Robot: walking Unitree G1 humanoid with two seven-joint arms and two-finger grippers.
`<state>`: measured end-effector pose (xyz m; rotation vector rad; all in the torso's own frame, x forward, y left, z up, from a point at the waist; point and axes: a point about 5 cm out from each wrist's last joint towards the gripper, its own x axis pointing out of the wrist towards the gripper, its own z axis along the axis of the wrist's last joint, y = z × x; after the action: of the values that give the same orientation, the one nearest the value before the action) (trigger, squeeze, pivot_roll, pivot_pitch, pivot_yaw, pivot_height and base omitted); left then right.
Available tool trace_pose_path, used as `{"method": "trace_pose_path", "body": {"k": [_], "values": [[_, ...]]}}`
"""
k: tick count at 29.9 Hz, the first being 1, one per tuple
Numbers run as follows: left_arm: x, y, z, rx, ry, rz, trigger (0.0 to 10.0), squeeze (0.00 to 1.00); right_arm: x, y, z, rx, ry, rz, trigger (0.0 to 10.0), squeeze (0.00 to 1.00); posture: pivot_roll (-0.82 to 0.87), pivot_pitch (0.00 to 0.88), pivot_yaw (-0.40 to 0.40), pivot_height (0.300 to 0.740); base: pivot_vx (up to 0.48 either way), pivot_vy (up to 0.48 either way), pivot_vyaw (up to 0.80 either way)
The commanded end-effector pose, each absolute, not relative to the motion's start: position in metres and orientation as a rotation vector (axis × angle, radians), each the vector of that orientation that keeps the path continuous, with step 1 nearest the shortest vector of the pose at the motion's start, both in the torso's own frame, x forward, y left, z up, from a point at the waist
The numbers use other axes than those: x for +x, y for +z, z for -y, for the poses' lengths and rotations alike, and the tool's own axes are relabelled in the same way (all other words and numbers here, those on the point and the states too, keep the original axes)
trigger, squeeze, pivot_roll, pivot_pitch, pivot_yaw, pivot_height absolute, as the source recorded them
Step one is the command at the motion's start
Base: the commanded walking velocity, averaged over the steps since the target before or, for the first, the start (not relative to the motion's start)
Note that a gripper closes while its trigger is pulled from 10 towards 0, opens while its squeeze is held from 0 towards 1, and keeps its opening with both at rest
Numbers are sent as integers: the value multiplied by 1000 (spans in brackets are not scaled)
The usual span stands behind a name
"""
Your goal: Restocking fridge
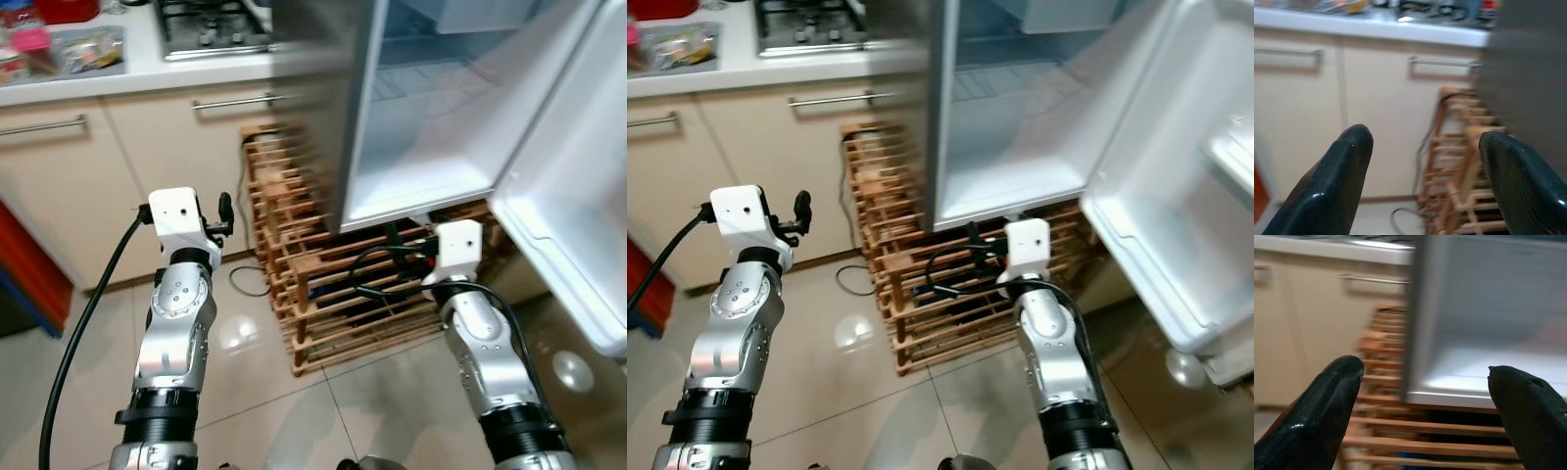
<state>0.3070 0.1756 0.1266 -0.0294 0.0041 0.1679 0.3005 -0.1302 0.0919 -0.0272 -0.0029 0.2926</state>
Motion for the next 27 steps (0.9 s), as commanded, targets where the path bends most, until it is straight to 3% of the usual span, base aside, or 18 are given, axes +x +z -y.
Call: {"method": "trace_pose_path", "body": {"k": [1, 12, 20, 27], "values": [[305, 130, -178, -19, 171, 14, 10000, 0, 299, 90, 129, -7, 311, -11, 10000, 0, -90, 0, -45, 740, 0, 0, 675], [290, 119, -189, 37, 245, -45, 10000, 0, 303, 82, 133, 99, 265, -54, 10000, 0, -53, 0, -39, 740, 0, 389, 666], [299, 127, -174, 14, 158, -19, 10000, 0, 305, 80, 138, 70, 232, -64, 10000, 0, -68, 0, -32, 740, 0, 0, 652], [305, 133, -175, 53, 125, -8, 10000, 0, 307, 80, 146, 87, 144, -67, 10000, 0, -71, 0, -26, 740, 439, 0, 0]]}}
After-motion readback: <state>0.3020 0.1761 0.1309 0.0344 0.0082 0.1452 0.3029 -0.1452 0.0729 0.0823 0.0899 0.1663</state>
